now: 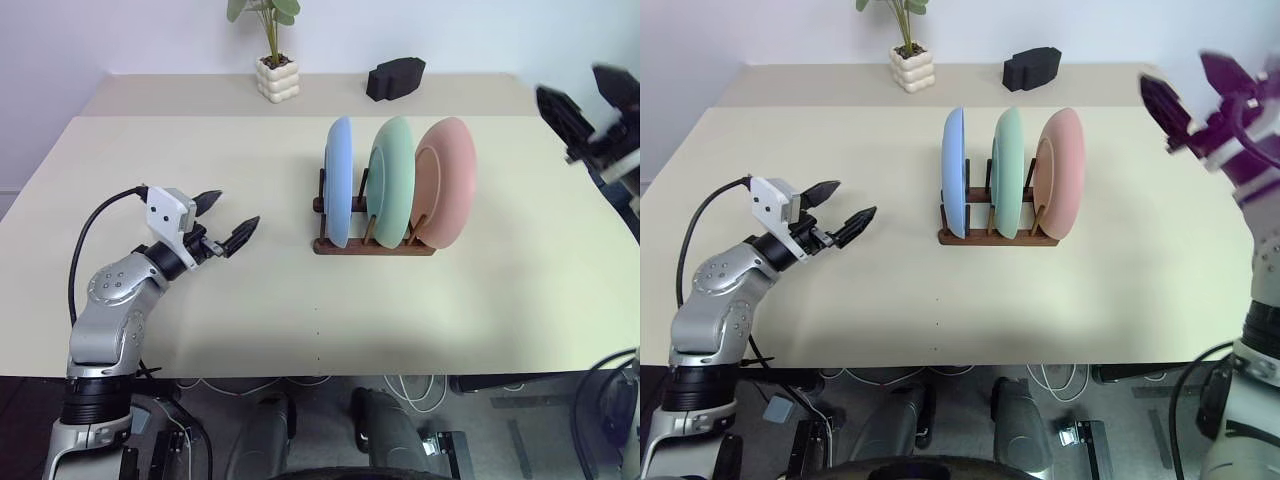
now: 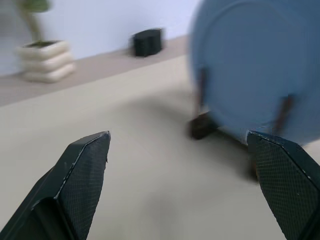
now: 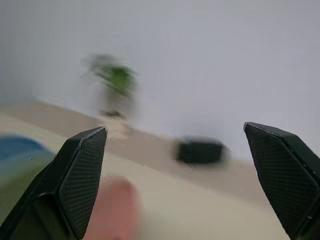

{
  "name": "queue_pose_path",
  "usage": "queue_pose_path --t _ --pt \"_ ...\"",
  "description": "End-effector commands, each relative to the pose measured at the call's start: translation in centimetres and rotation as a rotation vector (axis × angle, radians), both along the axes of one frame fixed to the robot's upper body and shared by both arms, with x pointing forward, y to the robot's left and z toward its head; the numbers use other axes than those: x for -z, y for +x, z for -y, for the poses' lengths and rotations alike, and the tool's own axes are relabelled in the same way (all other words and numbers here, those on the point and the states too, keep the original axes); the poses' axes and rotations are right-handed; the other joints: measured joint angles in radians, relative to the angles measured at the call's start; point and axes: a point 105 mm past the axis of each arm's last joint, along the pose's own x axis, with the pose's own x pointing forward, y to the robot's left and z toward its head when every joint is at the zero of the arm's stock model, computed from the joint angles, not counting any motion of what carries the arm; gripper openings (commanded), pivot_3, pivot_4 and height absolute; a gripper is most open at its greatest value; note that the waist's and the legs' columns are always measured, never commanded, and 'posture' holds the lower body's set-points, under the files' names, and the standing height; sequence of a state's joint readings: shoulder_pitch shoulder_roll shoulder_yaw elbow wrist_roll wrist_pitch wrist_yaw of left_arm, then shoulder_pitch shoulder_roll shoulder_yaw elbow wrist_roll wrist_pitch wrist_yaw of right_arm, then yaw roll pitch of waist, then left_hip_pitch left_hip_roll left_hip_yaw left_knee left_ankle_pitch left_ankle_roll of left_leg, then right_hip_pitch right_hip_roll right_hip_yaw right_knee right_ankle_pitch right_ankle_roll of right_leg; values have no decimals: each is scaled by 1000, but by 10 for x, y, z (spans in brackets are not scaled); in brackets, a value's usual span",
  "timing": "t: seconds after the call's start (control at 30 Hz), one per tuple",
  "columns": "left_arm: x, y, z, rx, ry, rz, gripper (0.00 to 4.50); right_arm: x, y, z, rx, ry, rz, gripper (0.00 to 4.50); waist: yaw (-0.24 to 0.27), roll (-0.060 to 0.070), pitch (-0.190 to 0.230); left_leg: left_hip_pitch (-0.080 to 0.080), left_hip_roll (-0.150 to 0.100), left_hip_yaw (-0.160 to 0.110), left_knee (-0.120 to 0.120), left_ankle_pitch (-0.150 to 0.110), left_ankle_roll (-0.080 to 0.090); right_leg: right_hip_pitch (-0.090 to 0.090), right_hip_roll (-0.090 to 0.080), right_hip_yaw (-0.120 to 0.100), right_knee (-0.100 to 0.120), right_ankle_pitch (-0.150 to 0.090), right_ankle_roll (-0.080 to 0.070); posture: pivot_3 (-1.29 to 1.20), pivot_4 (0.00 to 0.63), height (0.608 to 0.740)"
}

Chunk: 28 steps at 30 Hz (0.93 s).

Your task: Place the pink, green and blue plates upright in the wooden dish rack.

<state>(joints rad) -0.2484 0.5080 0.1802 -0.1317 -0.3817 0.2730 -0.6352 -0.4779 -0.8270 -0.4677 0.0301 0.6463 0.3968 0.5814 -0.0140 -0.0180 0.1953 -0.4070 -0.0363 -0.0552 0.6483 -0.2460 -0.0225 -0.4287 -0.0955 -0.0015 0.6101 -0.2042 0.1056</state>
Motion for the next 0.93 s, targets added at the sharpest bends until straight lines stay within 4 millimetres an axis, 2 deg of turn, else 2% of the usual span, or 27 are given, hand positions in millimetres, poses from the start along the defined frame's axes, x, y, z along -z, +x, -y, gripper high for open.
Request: queue_pose_path --t 0.03,0.2,0.3,0.47,0.73,0.93 --pt "-5 6 -28 -131 45 56 4500 42 0 16 54 -51 -84 4468 1 -1 -1 0 0 0 0 0 0 0 0 0 0 0 0 0 150 735" --pt "24 2 -62 -282 73 -15 4500 124 4 30 144 -58 -248 4468 -4 1 -1 1 1 1 0 0 0 0 1 1 1 1 2 0 150 735" --pt "33 -4 -65 -303 73 -31 4500 145 5 38 175 -43 -290 4468 1 3 0 1 0 1 0 0 0 0 0 1 1 1 2 0 150 735" --pt "39 -6 -62 -313 61 -41 4500 156 9 44 195 -35 -298 4468 5 3 0 1 0 1 1 0 0 1 0 1 1 0 0 0 150 735" --pt "36 -4 -56 -305 30 -31 4500 136 15 44 183 -27 -223 4468 1 3 0 2 0 1 1 0 0 1 0 1 1 1 3 0 150 735" --pt "38 -3 -51 -298 23 -35 4500 136 15 47 187 -36 -232 4468 3 3 0 2 0 1 1 0 0 1 0 1 1 2 3 0 150 735"
